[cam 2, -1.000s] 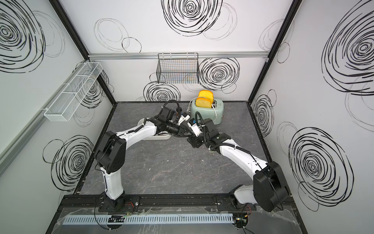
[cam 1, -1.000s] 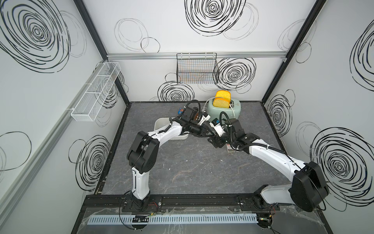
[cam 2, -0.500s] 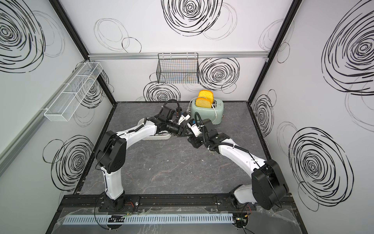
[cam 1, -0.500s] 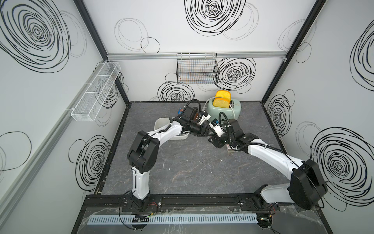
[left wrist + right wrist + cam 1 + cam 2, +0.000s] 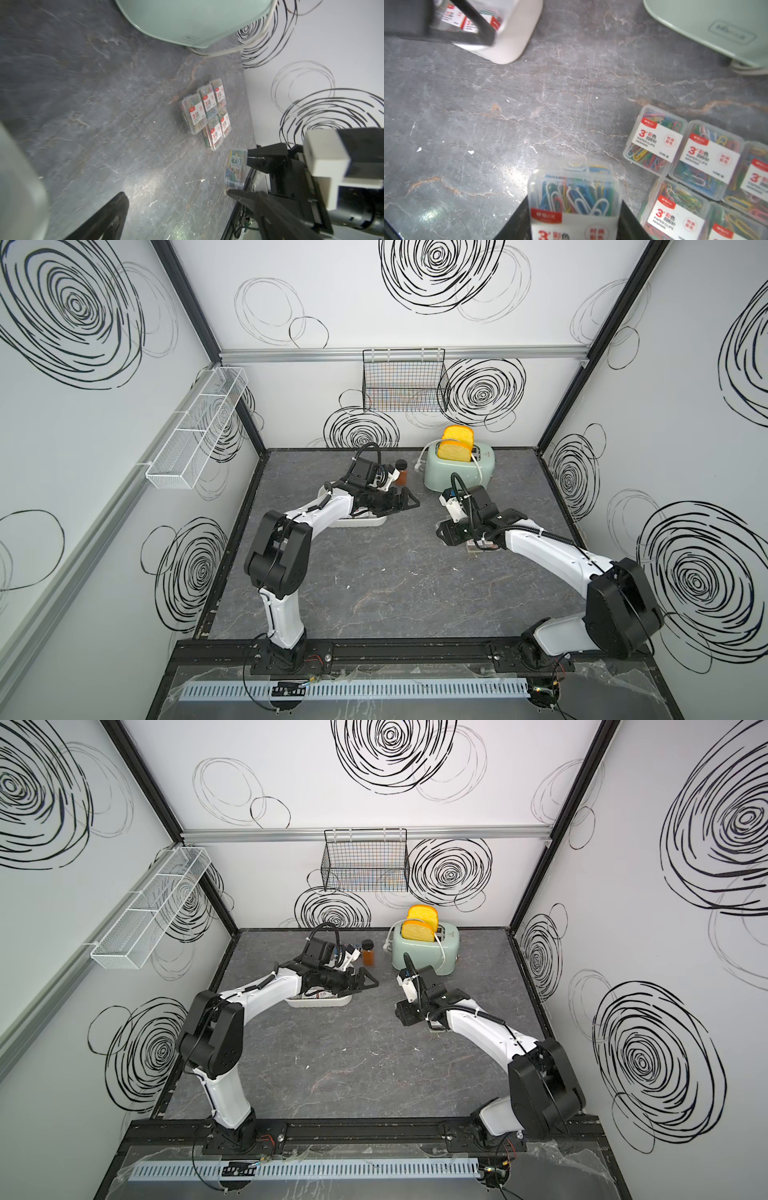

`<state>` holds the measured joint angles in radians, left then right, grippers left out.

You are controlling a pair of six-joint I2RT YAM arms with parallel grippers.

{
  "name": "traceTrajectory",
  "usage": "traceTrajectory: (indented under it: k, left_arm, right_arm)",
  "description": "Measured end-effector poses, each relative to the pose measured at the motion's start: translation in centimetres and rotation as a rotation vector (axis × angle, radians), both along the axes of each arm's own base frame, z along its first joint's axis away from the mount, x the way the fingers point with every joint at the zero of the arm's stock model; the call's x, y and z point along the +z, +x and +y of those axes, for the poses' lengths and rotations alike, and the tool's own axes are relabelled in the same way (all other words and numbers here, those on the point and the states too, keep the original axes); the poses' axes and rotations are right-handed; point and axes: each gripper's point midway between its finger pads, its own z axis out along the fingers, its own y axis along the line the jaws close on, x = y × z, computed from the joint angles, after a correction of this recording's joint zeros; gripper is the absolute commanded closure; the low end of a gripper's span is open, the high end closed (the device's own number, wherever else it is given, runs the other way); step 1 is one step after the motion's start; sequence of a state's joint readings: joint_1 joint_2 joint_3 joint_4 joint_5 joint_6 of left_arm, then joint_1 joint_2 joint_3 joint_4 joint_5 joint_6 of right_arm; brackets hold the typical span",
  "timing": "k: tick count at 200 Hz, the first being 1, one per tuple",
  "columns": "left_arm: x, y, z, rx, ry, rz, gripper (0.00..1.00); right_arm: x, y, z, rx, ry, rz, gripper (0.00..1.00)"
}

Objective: Take the paper clips out of the storage box
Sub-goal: Place the boxed paper clips at the center of the board.

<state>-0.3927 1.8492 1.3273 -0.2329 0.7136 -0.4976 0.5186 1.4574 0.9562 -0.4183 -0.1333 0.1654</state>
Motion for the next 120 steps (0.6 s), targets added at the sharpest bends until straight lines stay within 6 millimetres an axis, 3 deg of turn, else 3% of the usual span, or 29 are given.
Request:
traceTrajectory:
  k: [41,67,120]
  left_arm:
    - [2.2,0.1,0.4,0.034,0.014,-0.070,0.02]
    - [2.4,0.0,0.4,0.037,0.016,-0.082,0.01]
    - [1.6,-0.3,0.5,0.040,0.026,-0.065,0.01]
  right_arm:
    - [-3.5,0.6,-1.8,-0.133,-0.047,0.107,0.78]
    - [-5.0,0.6,-2.3,-0.189,-0.071,0.148,0.77]
    - [-5.6,0.9,-3.1,-0.267,-0.098,0.154,0.75]
